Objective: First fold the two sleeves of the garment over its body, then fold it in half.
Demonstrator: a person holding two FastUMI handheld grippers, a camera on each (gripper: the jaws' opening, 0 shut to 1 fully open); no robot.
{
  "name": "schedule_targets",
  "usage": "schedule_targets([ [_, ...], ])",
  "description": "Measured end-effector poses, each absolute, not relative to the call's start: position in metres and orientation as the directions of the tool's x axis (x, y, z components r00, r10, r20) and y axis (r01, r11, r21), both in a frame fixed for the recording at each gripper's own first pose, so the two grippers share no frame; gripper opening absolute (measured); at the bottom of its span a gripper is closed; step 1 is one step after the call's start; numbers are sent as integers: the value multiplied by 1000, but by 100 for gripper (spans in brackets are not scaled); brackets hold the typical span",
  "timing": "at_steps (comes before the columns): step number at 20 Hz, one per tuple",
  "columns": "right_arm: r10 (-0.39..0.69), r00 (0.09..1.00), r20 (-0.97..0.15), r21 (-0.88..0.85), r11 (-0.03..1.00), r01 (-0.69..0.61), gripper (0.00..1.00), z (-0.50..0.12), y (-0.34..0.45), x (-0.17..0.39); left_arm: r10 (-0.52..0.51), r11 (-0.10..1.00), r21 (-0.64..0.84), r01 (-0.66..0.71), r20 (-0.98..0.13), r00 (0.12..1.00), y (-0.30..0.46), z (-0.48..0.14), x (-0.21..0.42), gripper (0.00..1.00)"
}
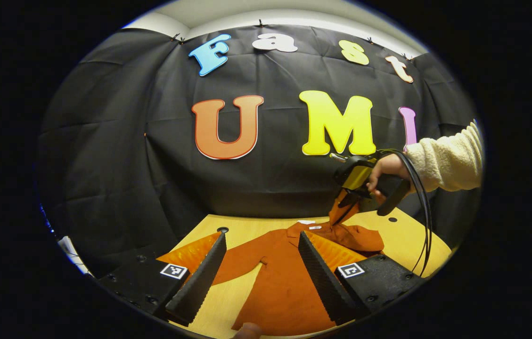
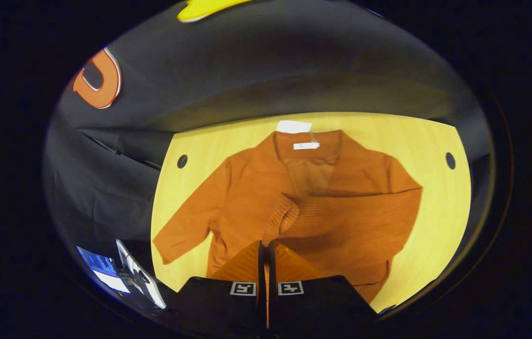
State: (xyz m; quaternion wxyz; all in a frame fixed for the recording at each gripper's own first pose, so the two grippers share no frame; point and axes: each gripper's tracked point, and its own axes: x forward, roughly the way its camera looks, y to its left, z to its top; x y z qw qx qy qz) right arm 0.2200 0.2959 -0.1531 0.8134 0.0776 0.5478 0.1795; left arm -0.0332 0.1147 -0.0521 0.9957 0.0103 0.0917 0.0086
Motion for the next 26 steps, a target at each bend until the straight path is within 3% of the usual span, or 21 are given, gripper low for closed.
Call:
schedule_targets([
  [9,369,281,-886,311,922,-230,2,-232,407,244,27,1000,1,-27,-220,975,145,-74,-31,99],
  [16,312,286,-906,259,943,-208,2,-267,428,246,54,998,-11,-59,-245,968,166,-91,-36,99],
  [20,309,287,-907,279,950,-142,8,-270,427,245,64,997,-13,-70,-254,965,172,-96,-36,99],
  [22,328,294,-898,299,944,-140,6,-264,426,244,67,997,-20,-74,-255,965,172,-97,-36,100],
  [26,366,319,-875,344,931,-125,35,-247,423,242,84,996,-18,-92,-259,962,177,-101,-38,99],
])
